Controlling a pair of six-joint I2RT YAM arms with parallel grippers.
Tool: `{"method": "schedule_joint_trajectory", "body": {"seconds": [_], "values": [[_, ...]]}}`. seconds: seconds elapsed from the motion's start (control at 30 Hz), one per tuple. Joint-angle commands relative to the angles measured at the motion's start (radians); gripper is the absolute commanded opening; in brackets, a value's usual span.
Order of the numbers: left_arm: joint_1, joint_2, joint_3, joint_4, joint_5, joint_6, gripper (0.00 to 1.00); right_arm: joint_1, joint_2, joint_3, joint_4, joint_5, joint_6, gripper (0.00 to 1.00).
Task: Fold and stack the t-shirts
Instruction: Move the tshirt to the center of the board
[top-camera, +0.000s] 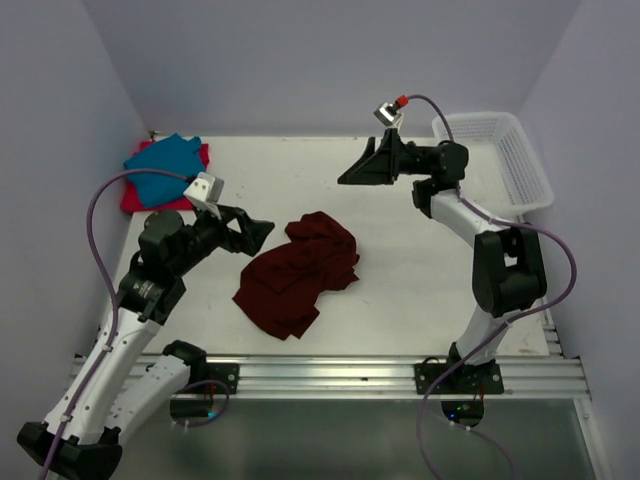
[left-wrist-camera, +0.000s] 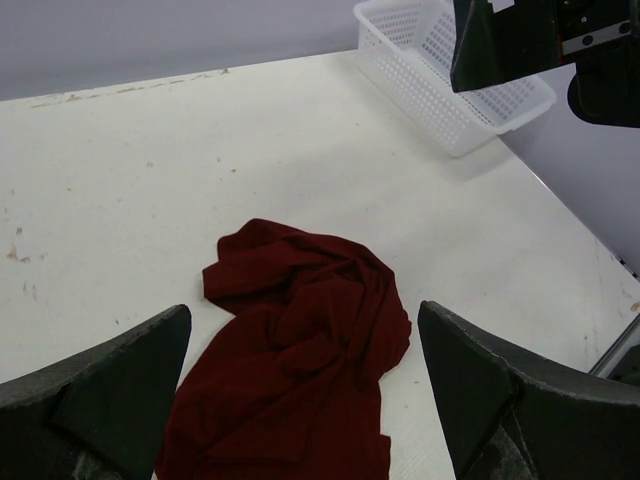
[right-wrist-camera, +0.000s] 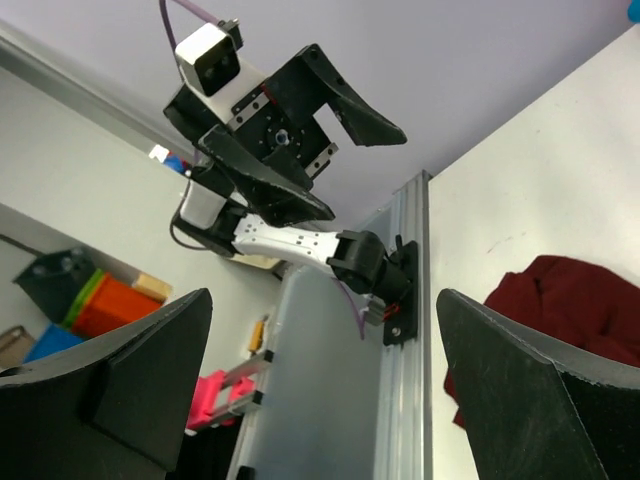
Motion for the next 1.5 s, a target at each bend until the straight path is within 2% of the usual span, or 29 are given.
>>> {"method": "schedule_joint_trajectory", "body": {"seconds": [0.0,0.2,0.23,0.3,0.33,0.37,0.4,0.43,0.47,0.5,0.53,0.7,0.8,0.87,0.93,1.1,1.17,1.3,1.33,1.4,1.43,1.47], "values": [[-0.002,-0.01,0.005,0.013,-0.008,0.006,1.0,-0.002,-0.069,0.02,0.093,-0.043,-0.067,0.99],[-0.004,0.0,-0.009,-0.013,-0.017,-0.005,1.0,-0.013,-0.087,-0.004,-0.01,-0.044,-0.149,0.99],[-0.002,0.0,-0.013,-0.016,-0.015,-0.004,1.0,-0.022,-0.096,-0.001,-0.07,-0.044,-0.238,0.99],[-0.002,0.002,-0.022,-0.01,-0.006,-0.008,1.0,-0.036,-0.144,0.013,-0.348,-0.015,-0.392,0.99],[-0.002,0.002,-0.021,-0.01,-0.003,-0.008,1.0,-0.055,-0.175,0.041,-0.539,0.026,-0.727,0.99],[-0.002,0.003,-0.021,-0.007,-0.003,-0.008,1.0,-0.063,-0.198,0.108,-1.3,0.127,-1.052,0.99],[-0.002,0.003,-0.018,-0.005,-0.005,-0.008,1.0,-0.057,-0.201,0.242,-1.755,0.346,-1.427,0.99],[-0.002,0.005,-0.012,-0.005,-0.005,-0.008,1.0,0.029,-0.155,0.427,-1.935,0.692,-1.626,0.99],[-0.002,0.011,-0.012,0.001,0.002,-0.007,1.0,0.039,-0.129,0.481,-2.068,0.706,-1.682,0.99],[-0.002,0.014,-0.016,0.007,0.005,-0.007,1.0,0.04,-0.115,0.519,-2.083,0.698,-1.677,0.99],[-0.002,0.017,-0.016,0.014,0.011,-0.005,1.0,0.047,-0.126,0.52,-2.072,0.776,-1.651,0.99],[-0.002,0.055,-0.018,0.014,0.002,-0.008,1.0,0.075,-0.215,0.443,-2.012,0.95,-1.608,0.99],[-0.002,0.078,-0.05,-0.002,-0.072,-0.004,1.0,0.078,-0.264,0.393,-2.035,1.075,-1.6,0.99],[-0.002,0.153,-0.055,-0.071,-0.125,-0.005,0.99,0.084,-0.325,0.345,-2.02,1.173,-1.58,0.99],[-0.004,0.254,-0.072,-0.137,-0.13,-0.014,0.97,0.096,-0.368,0.262,-2.0,1.2,-1.568,0.99],[-0.039,0.393,-0.183,-0.07,-0.046,-0.025,0.92,0.116,-0.46,0.135,-1.989,1.269,-1.549,0.99],[-0.062,0.476,-0.153,-0.073,-0.052,-0.013,0.86,0.121,-0.468,0.116,-1.983,1.26,-1.539,0.99],[-0.077,0.554,-0.072,-0.052,-0.096,-0.024,0.83,0.136,-0.479,0.093,-1.977,1.252,-1.532,0.99],[-0.079,0.577,-0.063,-0.032,-0.097,-0.024,0.8,0.138,-0.486,0.09,-1.972,1.248,-1.529,0.99],[-0.08,0.594,-0.047,-0.012,-0.089,-0.027,0.62,0.144,-0.491,0.087,-1.971,1.244,-1.528,0.99],[-0.08,0.611,-0.043,0.001,-0.08,-0.027,0.5,0.144,-0.492,0.087,-1.972,1.246,-1.528,0.99],[-0.08,0.617,-0.032,0.001,-0.061,-0.03,0.29,0.145,-0.497,0.087,-1.974,1.246,-1.529,0.99]]}}
